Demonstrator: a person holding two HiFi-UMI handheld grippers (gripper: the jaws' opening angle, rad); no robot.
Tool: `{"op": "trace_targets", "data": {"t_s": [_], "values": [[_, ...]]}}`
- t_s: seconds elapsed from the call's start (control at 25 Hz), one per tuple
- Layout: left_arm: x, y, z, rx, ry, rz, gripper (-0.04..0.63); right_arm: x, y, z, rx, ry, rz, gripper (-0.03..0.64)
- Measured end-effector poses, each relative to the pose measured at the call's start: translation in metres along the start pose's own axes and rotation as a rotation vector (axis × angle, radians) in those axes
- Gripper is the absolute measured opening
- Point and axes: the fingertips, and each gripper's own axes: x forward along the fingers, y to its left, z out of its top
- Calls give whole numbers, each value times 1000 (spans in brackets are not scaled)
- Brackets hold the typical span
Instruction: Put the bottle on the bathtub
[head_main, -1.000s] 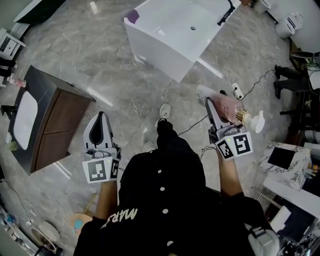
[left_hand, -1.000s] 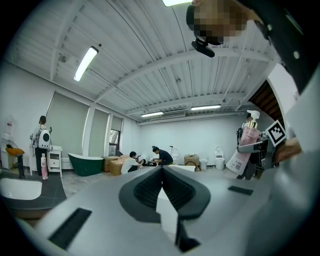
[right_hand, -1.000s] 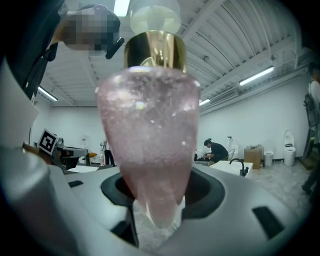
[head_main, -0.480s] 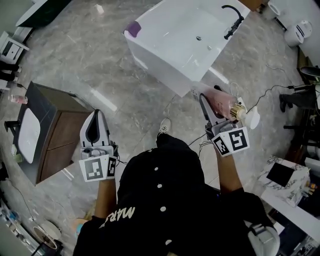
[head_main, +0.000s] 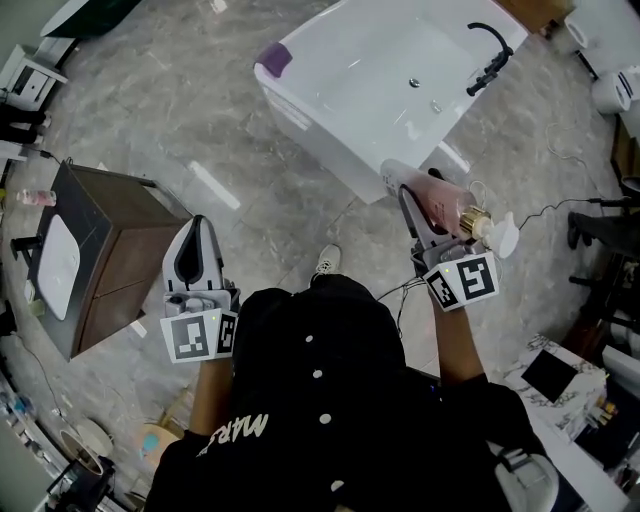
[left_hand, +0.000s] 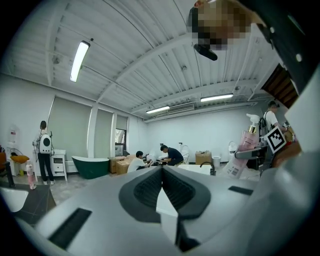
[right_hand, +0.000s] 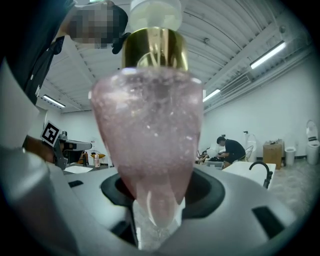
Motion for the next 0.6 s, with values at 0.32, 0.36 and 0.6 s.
{"op": "trace_targets", "data": {"t_s": [0.32, 0.36, 0.6], "values": [[23, 8, -14, 3, 64, 12, 11, 36, -14, -23, 14, 52, 27, 227], [27, 10, -16, 1, 67, 10, 11, 41, -15, -26, 14, 57, 25, 227], [68, 32, -19, -16, 59, -34, 11, 76, -14, -31, -3, 75, -2, 227]]}}
